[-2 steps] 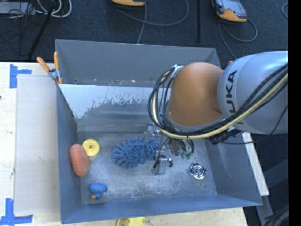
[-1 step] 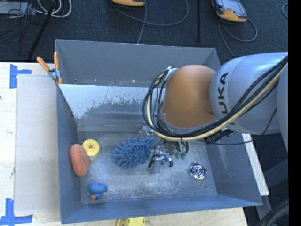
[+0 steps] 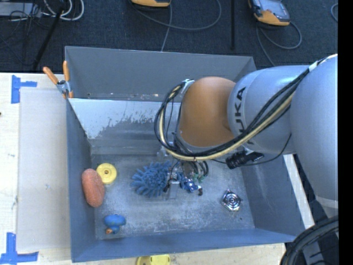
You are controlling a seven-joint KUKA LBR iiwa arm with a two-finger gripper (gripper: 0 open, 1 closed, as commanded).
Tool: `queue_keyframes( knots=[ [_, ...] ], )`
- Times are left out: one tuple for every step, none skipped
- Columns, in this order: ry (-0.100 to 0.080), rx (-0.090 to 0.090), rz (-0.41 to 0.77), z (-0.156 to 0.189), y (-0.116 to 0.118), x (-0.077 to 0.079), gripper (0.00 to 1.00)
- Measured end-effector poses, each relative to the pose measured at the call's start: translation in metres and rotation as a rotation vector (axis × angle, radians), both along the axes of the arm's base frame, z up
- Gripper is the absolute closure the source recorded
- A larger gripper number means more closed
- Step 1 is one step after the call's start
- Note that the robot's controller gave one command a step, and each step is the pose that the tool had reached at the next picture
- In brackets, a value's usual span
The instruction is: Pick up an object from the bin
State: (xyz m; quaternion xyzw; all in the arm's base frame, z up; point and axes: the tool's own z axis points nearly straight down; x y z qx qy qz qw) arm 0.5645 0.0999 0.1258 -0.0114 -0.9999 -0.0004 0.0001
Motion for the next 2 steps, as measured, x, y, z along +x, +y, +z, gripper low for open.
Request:
queue_keyframes(
  knots=[
    [0.001,-0.001,0.037,-0.0225,-0.0095,0.0008,1.0],
    [0.001,-0.001,0.036,-0.0225,-0.0095,0.0008,1.0]
  ],
)
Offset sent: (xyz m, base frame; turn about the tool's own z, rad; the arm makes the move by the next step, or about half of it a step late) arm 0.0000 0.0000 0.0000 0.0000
